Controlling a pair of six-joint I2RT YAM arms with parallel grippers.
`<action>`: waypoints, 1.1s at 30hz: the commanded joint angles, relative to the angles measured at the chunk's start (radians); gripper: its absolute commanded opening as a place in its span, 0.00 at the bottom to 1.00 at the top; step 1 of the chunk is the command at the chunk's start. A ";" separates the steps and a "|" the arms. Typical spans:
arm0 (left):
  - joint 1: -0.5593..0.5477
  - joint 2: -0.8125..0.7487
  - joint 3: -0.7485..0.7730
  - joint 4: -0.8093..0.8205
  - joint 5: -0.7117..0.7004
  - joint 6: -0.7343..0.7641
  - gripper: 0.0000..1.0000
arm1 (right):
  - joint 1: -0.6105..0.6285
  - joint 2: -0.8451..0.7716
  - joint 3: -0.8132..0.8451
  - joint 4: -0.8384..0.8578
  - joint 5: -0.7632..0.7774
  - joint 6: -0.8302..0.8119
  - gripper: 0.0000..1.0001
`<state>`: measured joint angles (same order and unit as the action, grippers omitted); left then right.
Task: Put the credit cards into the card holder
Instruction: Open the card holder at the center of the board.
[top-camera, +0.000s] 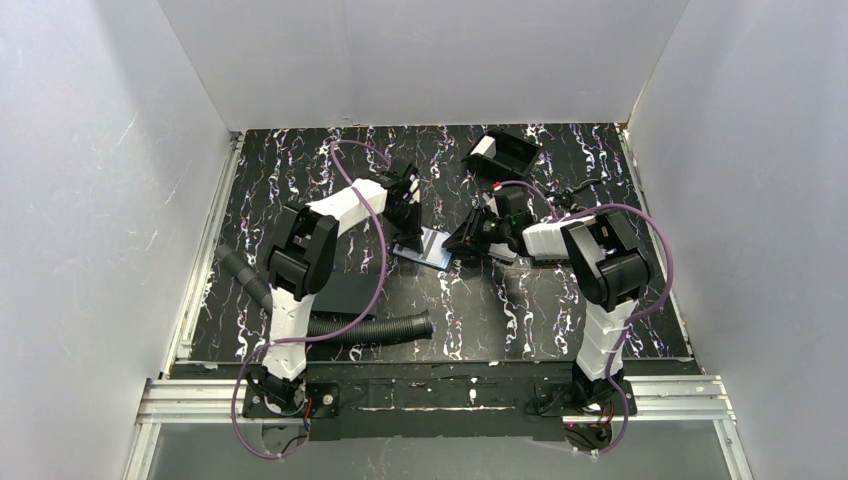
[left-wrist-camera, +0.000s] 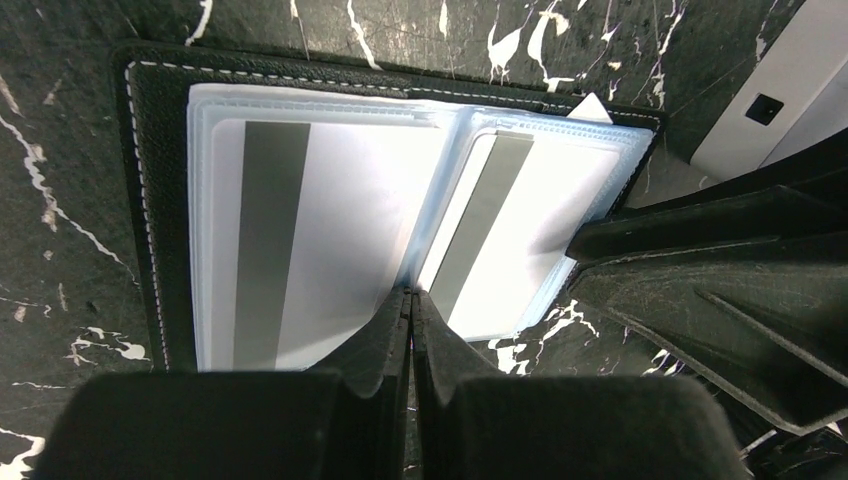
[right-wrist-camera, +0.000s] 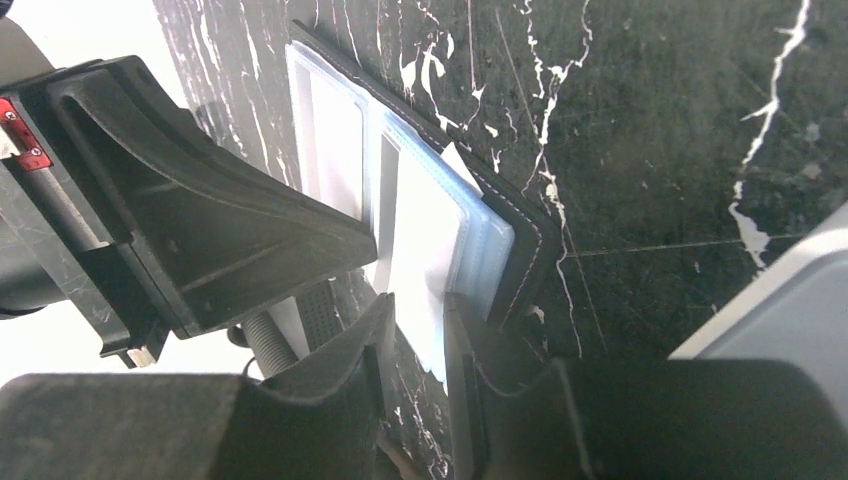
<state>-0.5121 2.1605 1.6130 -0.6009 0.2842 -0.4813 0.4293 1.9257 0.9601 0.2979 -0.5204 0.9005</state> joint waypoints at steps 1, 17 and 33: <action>-0.016 0.083 -0.073 -0.039 -0.039 0.006 0.00 | -0.004 0.027 -0.030 0.164 -0.045 0.117 0.33; -0.016 0.033 -0.110 0.013 0.042 -0.029 0.00 | 0.036 0.049 -0.075 0.399 -0.075 0.282 0.32; -0.005 -0.017 -0.211 0.130 0.109 -0.115 0.00 | 0.040 -0.023 -0.191 0.285 -0.038 0.163 0.37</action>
<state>-0.4919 2.1112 1.4677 -0.5029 0.4406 -0.5839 0.4277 1.9445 0.7925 0.6645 -0.5113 1.1242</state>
